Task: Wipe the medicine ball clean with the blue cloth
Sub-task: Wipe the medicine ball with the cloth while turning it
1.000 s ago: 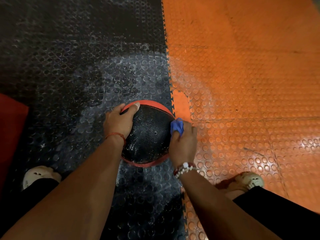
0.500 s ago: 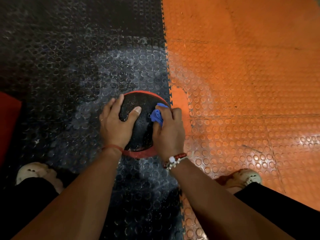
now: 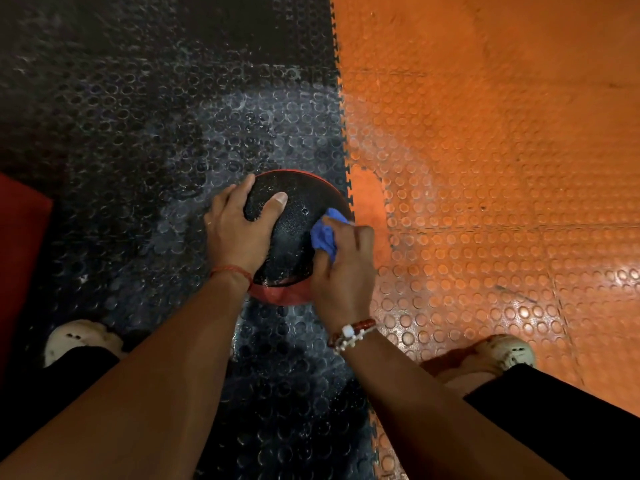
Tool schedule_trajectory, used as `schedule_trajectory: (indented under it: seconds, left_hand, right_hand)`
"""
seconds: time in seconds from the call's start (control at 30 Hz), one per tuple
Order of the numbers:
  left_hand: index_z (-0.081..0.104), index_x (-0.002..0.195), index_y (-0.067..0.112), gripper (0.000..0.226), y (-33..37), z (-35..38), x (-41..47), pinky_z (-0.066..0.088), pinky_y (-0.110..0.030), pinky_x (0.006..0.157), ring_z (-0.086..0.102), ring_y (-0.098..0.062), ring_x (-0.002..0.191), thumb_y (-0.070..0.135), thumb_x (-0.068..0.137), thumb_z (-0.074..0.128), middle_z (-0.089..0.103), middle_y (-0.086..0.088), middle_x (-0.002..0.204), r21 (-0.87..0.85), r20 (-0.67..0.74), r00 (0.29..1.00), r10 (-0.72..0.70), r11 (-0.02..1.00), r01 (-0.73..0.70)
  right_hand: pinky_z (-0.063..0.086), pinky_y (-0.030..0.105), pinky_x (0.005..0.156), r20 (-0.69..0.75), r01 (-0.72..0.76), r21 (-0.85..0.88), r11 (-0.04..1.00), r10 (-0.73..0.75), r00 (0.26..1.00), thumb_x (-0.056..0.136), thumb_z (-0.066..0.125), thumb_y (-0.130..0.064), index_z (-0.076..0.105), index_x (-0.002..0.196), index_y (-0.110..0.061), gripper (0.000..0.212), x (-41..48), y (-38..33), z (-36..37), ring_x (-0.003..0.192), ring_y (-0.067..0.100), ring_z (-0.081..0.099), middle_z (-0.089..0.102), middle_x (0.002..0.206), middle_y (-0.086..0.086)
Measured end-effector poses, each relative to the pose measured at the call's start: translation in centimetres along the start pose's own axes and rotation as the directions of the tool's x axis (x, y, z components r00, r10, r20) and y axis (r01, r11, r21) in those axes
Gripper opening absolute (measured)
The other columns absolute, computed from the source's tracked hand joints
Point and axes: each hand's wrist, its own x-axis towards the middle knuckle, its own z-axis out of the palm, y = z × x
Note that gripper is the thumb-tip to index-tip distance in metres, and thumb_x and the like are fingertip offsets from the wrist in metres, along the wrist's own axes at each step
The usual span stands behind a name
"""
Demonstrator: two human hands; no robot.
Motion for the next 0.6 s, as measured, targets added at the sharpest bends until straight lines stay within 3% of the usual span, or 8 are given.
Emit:
schedule_trajectory:
  seconds: [0.13, 0.23, 0.4, 0.47, 0.6]
  left_hand:
    - [0.044, 0.142, 0.04, 0.062, 0.0, -0.1, -0.1, 0.026, -0.034, 0.109, 0.03, -0.022, 0.136, 0.061, 0.085, 0.057, 0.038, 0.006, 0.146, -0.008, -0.006, 1.0, 0.013, 1.0, -0.013]
    - [0.043, 0.142, 0.041, 0.063, 0.3, 0.0, -0.2, 0.025, -0.034, 0.108, 0.029, -0.022, 0.136, 0.063, 0.084, 0.057, 0.037, 0.007, 0.146, 0.001, -0.005, 1.0, 0.002, 1.0, -0.002]
    - [0.044, 0.141, 0.042, 0.065, 0.7, 0.3, -0.1, 0.026, -0.039, 0.109, 0.028, -0.025, 0.137, 0.066, 0.081, 0.057, 0.036, 0.006, 0.148, 0.024, -0.007, 1.0, -0.007, 1.0, 0.007]
    - [0.044, 0.141, 0.041, 0.065, 0.7, 0.3, 0.1, 0.026, -0.039, 0.109, 0.028, -0.025, 0.137, 0.065, 0.082, 0.057, 0.037, 0.005, 0.147, 0.026, -0.007, 1.0, -0.011, 1.0, 0.011]
    - [0.043, 0.142, 0.041, 0.063, 0.5, 0.1, 0.2, 0.026, -0.037, 0.108, 0.028, -0.026, 0.136, 0.062, 0.084, 0.056, 0.036, 0.005, 0.147, 0.02, 0.01, 1.0, -0.018, 1.0, 0.018]
  right_hand:
    - [0.048, 0.037, 0.064, 0.012, 0.047, -0.082, 0.996, -0.046, 0.999, 0.078, 0.04, -0.021, 0.057, 0.112, -0.016, 0.038, 3.4, -0.6, 0.2, 0.083, 0.034, 0.056, 0.048, 0.105, 0.012]
    - [0.035, 0.03, 0.06, 0.017, -0.067, -0.134, 0.989, 0.07, 0.997, 0.087, 0.048, -0.015, 0.055, 0.111, -0.011, 0.025, 5.7, 0.7, -0.2, 0.081, 0.034, 0.054, 0.049, 0.108, 0.014]
    - [0.027, 0.025, 0.061, -0.053, -0.249, -0.099, 0.963, 0.244, 0.968, 0.088, 0.047, -0.012, 0.054, 0.116, -0.011, 0.028, 4.0, 2.1, -0.7, 0.082, 0.031, 0.052, 0.047, 0.108, 0.012]
    - [0.028, 0.026, 0.059, -0.065, -0.204, -0.074, 0.976, 0.2, 0.978, 0.085, 0.049, -0.009, 0.055, 0.115, -0.012, 0.03, 1.8, 1.8, -0.7, 0.081, 0.029, 0.052, 0.047, 0.107, 0.012]
    - [0.048, 0.033, 0.064, 0.028, 0.021, -0.056, 0.998, -0.02, 0.999, 0.076, 0.04, -0.02, 0.052, 0.115, -0.023, 0.042, -0.5, 0.0, -0.1, 0.085, 0.03, 0.055, 0.047, 0.107, 0.01]
